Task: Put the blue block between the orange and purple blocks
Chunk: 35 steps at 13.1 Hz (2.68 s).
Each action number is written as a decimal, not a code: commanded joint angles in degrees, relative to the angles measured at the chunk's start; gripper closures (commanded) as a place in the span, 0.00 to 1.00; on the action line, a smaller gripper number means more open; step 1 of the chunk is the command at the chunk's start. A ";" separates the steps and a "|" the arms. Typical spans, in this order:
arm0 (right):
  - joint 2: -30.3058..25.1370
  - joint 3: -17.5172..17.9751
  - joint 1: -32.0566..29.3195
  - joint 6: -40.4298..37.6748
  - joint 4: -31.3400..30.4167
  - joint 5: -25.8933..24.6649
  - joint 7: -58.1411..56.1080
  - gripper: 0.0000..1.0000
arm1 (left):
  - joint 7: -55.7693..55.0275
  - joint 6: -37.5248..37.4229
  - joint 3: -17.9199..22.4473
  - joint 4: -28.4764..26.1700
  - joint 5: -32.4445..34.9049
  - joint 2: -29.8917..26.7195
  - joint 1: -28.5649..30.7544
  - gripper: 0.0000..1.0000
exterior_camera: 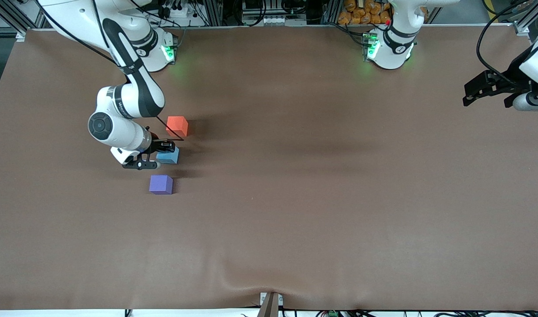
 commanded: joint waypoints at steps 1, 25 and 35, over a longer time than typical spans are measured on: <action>0.46 0.35 -0.12 4.29 -1.76 1.59 -2.16 0.97 | 0.85 -1.11 -0.87 1.46 -0.68 0.24 -0.26 0.00; 1.43 5.07 -10.02 -53.71 59.04 -7.29 -3.03 0.00 | 0.85 -1.73 -1.66 1.38 -0.41 0.68 0.97 0.00; -14.54 6.68 -13.74 -58.30 51.44 -10.88 1.71 0.00 | 0.93 -1.73 -1.66 1.38 -0.33 0.77 1.41 0.00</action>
